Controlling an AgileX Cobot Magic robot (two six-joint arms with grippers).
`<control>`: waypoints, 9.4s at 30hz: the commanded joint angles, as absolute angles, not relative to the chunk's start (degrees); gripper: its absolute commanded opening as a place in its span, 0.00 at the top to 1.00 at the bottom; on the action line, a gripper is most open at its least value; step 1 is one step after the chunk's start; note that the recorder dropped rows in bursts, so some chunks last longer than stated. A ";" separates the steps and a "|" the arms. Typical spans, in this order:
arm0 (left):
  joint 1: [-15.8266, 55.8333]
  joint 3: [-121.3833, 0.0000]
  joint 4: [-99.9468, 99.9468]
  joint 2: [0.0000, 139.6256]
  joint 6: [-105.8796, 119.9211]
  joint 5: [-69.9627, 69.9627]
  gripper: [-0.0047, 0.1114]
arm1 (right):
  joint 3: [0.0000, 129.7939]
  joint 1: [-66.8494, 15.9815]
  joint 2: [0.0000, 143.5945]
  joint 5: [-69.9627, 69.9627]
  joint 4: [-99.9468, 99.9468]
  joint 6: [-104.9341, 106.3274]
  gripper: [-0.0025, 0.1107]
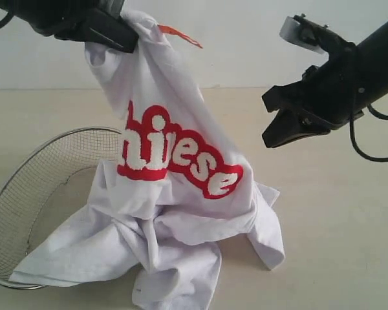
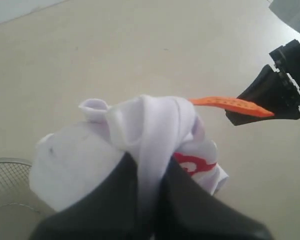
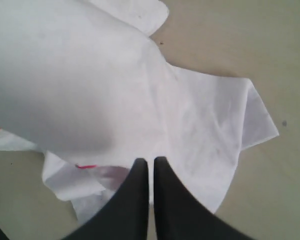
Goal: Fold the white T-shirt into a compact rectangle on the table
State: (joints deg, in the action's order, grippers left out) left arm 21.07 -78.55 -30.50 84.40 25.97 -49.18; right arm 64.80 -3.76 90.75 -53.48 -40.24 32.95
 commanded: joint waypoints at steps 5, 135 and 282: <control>21.20 -78.42 -30.46 91.92 28.30 -46.50 0.92 | 64.62 -4.58 93.77 -45.55 -38.75 31.42 0.68; -1.76 -59.94 -8.26 103.58 15.21 -43.54 0.53 | 58.66 -6.52 98.59 -46.65 -50.44 45.57 0.98; -1.32 -62.69 -41.17 72.85 34.70 -65.79 0.92 | 42.43 -35.82 88.21 -24.11 -50.13 35.14 0.45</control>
State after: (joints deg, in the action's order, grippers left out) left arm -1.67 -63.77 -40.02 74.93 35.19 -65.27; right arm 42.73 -33.00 86.99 -28.09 -50.27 35.47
